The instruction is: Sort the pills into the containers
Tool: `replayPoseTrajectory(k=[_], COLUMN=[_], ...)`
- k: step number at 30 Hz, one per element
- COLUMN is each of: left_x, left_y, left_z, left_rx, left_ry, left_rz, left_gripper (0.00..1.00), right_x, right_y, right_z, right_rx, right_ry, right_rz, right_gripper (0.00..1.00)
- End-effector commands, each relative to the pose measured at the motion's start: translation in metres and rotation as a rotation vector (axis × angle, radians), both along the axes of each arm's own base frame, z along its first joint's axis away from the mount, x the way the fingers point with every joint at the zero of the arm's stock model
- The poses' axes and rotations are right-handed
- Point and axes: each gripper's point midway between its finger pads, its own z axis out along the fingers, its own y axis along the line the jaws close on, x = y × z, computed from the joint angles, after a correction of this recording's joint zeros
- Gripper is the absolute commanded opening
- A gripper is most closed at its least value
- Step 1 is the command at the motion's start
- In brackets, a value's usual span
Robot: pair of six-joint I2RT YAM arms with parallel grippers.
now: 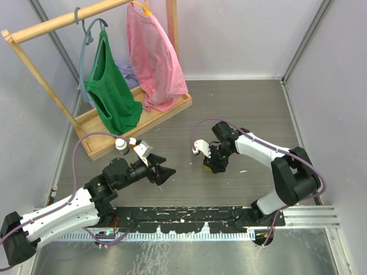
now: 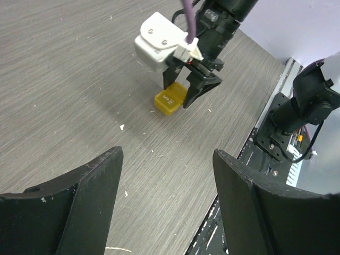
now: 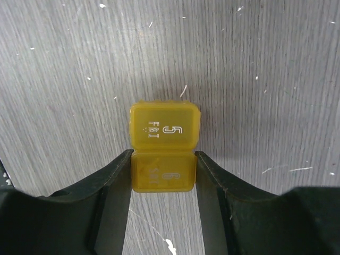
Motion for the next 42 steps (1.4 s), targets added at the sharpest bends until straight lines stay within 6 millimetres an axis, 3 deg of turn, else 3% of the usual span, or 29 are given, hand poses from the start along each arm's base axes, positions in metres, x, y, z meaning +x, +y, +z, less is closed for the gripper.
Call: replayPoseTrajectory(k=[1,5,12,19,21,32,42], left_x=[0.0,-0.001,-0.004,-0.006,-0.006,-0.008,-0.008], left_y=[-0.007,-0.001,0.011,0.014,0.013,0.012,0.013], left_z=[0.037,0.033,0.029,0.026,0.026,0.025,0.024], left_rx=[-0.063,-0.059,-0.083,-0.09,-0.094,-0.112,-0.119], left_ry=[-0.153,-0.151,-0.138,-0.122,-0.113,-0.088,-0.082], left_rz=[-0.049,-0.032,0.0,0.009,0.011,0.004,0.008], left_gripper=[0.7,0.7,0.71,0.71,0.71,0.71,0.71], right_x=[0.023,0.025,0.03,0.02,0.017,0.03,0.037], right_y=[0.021,0.024,0.023,0.032,0.038,0.053,0.049], right_z=[0.015,0.01,-0.009,-0.002,0.004,-0.001,-0.005], right_rx=[0.089,0.129,0.128,0.188,0.228,0.24,0.195], right_ry=[-0.072,-0.136,-0.192,-0.154,-0.137,-0.126,-0.146], right_rz=[-0.002,0.049,0.084,0.095,0.1,0.024,-0.026], right_gripper=[0.25,0.28,0.43,0.78,0.84,0.81,0.66])
